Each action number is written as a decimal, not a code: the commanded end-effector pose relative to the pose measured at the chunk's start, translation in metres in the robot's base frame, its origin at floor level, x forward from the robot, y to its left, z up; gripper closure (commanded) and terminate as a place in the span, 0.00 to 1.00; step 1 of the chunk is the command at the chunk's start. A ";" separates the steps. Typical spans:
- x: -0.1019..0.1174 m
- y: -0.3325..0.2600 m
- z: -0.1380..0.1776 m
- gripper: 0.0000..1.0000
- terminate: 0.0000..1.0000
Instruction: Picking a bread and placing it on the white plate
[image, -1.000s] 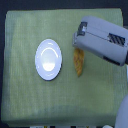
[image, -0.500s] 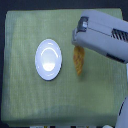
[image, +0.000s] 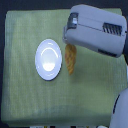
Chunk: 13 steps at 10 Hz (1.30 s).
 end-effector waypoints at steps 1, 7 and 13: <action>0.006 0.090 -0.009 1.00 0.00; 0.000 0.172 -0.039 1.00 0.00; -0.008 0.169 -0.048 1.00 0.00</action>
